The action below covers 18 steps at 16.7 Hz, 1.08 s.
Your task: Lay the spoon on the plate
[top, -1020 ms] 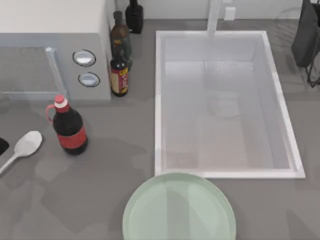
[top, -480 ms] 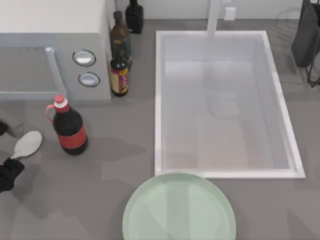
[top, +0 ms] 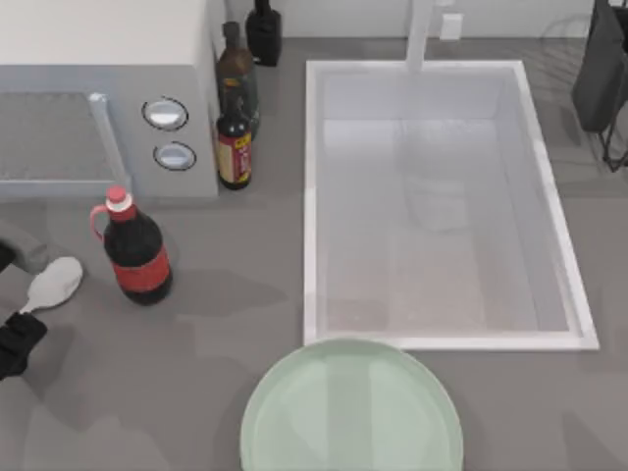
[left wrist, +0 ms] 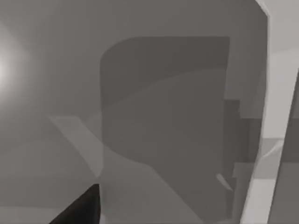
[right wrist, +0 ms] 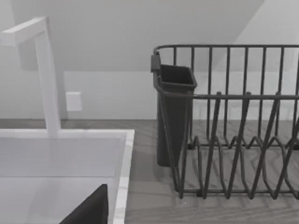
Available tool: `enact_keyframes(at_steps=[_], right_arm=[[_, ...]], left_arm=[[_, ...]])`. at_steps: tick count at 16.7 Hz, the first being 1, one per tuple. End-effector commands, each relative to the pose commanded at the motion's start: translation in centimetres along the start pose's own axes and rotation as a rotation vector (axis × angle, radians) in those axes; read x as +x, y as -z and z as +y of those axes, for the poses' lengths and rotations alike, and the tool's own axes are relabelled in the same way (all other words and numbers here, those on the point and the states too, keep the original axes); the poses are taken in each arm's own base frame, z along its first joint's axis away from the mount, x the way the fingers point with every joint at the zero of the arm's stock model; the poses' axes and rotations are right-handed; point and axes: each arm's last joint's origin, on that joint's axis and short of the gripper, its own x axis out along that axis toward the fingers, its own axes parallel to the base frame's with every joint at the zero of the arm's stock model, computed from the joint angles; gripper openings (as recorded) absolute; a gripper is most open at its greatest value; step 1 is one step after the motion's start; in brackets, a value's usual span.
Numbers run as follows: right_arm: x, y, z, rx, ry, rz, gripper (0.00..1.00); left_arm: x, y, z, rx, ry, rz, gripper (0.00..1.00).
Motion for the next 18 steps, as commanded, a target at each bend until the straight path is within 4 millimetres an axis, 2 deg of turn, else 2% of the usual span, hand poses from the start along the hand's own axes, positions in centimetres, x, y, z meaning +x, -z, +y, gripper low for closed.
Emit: enact_keyframes(at_steps=[12,18], right_arm=[[0.00,0.00,0.00,0.000,0.000,0.000,1.00],[0.00,0.00,0.00,0.000,0.000,0.000,1.00]], left_arm=[[0.00,0.00,0.00,0.000,0.000,0.000,0.02],[0.00,0.00,0.00,0.000,0.000,0.000,0.00]])
